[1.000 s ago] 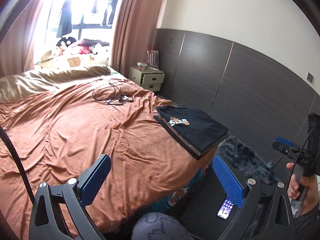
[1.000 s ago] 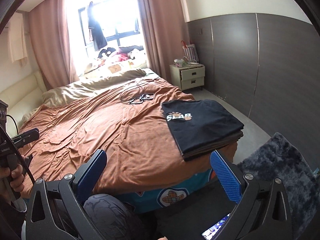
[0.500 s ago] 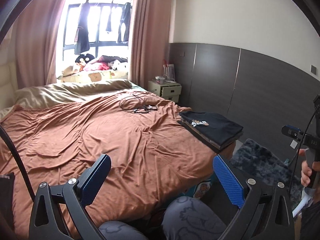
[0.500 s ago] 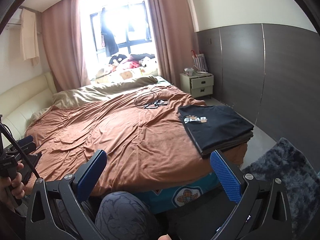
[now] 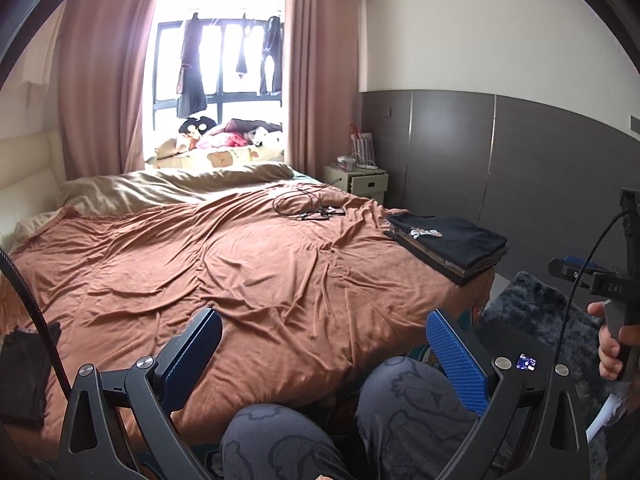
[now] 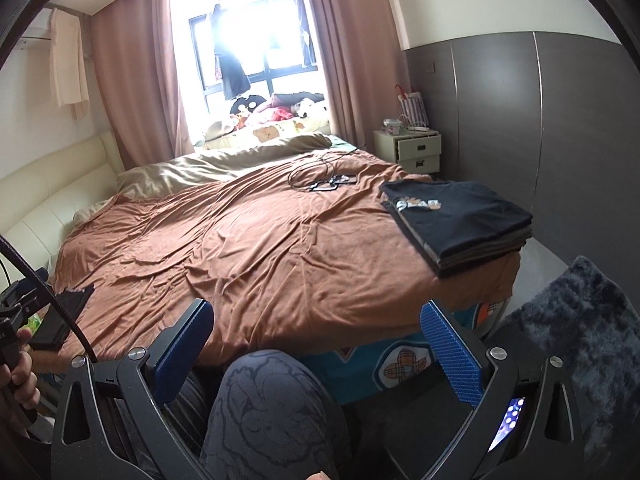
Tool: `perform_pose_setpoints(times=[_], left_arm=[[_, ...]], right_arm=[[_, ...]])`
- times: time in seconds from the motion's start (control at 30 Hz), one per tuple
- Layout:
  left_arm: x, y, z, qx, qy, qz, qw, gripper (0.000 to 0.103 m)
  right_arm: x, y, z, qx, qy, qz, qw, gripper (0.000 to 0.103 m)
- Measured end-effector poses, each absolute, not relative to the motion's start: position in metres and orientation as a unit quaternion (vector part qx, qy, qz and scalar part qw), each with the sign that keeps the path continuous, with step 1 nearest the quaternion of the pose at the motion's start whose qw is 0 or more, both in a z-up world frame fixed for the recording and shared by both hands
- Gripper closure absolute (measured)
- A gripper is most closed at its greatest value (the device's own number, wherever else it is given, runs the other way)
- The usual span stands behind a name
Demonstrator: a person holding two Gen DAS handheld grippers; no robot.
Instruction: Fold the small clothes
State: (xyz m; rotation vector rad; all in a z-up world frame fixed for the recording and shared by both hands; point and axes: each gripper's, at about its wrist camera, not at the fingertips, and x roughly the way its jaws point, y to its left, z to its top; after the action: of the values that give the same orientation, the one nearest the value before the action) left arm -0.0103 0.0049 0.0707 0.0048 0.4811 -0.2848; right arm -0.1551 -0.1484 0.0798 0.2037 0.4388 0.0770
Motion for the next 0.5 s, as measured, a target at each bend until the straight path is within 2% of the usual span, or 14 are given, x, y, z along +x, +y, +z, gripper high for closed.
perform_pose_setpoints(times=[0.5], left_arm=[[-0.017, 0.017, 0.024, -0.033, 0.265, -0.106, 0.958, 0.0]], right_arm=[[-0.16, -0.107, 0.053, 0.08, 0.208, 0.036, 0.974, 0.0]])
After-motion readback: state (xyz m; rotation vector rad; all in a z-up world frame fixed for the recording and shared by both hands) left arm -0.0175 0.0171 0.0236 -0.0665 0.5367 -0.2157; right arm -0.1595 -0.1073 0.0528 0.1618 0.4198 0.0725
